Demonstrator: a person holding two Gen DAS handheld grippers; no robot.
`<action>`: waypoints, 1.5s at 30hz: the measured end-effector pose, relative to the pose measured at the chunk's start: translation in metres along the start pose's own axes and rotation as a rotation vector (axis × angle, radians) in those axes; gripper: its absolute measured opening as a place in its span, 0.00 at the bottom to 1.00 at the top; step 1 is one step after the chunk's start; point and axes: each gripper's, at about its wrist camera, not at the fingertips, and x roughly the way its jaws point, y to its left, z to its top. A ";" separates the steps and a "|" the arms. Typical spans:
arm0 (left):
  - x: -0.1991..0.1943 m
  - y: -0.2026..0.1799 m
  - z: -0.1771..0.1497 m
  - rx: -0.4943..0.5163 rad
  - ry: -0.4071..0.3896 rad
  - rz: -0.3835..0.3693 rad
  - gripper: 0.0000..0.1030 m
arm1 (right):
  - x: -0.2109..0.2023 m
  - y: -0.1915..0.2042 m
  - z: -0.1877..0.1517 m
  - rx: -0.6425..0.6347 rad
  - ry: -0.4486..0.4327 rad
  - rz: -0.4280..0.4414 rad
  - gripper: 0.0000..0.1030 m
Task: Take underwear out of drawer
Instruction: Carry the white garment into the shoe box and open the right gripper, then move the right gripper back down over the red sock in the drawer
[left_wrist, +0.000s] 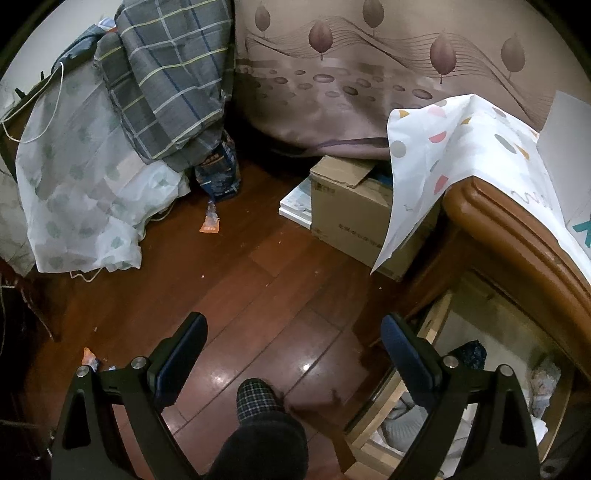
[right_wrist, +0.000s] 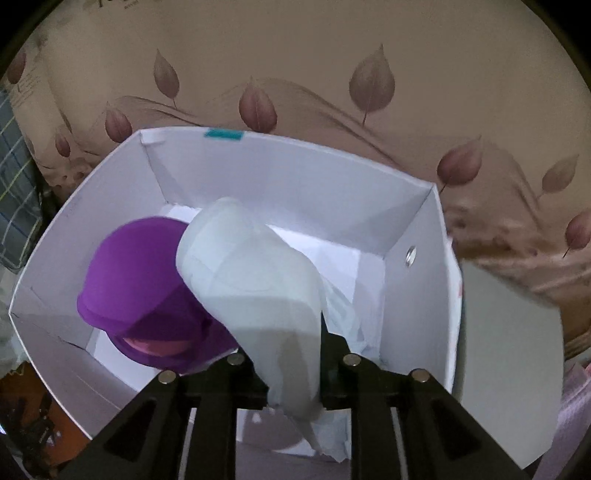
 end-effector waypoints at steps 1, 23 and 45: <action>0.000 0.000 0.000 0.001 0.000 -0.002 0.91 | 0.001 0.001 -0.002 -0.005 0.003 0.016 0.40; -0.018 -0.043 -0.010 0.180 -0.037 -0.205 0.91 | -0.150 0.018 -0.152 -0.303 -0.023 0.288 0.60; -0.018 -0.072 -0.018 0.282 0.013 -0.344 0.93 | 0.065 0.068 -0.267 -0.517 0.565 0.350 0.60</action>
